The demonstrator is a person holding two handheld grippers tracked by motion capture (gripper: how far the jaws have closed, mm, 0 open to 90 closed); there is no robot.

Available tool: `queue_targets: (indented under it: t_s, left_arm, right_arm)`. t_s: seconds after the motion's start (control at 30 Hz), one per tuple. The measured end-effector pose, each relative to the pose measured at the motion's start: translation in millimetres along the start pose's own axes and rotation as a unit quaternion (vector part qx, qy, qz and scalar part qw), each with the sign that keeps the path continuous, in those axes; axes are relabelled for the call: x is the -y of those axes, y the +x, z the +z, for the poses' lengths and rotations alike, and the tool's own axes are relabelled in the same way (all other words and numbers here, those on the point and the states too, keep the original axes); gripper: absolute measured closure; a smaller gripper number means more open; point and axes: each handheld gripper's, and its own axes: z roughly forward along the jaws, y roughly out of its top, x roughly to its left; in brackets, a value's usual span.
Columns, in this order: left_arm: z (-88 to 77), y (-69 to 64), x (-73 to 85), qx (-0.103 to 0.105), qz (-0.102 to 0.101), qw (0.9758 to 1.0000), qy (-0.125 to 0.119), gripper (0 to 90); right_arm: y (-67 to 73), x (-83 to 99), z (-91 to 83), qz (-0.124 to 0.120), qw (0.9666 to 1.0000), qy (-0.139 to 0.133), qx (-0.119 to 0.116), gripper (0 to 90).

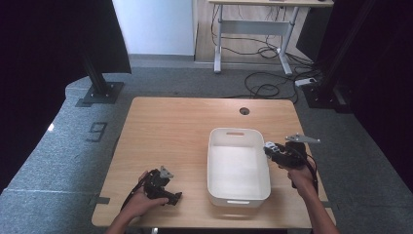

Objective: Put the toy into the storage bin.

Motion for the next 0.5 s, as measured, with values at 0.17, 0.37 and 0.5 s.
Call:
queue_targets:
  t_s: [0.17, 0.37, 0.5]
  left_arm:
    - [0.0, 0.0, 0.0, 0.0, 0.0, 1.0, 0.0, 0.0]
    - [0.0, 0.0, 0.0, 0.0, 0.0, 1.0, 0.0, 0.0]
    - [0.0, 0.0, 0.0, 0.0, 0.0, 1.0, 0.0, 0.0]
  right_arm:
    - [3.8, -0.3, 2.8, -0.004, 1.0, 0.003, -0.003, 50.3]
    - [6.8, -1.0, 5.4, -0.006, 1.0, 0.005, -0.005, 50.3]
    - [9.8, -1.8, 7.4, -0.009, 0.9999, 0.006, -0.007, 50.3]
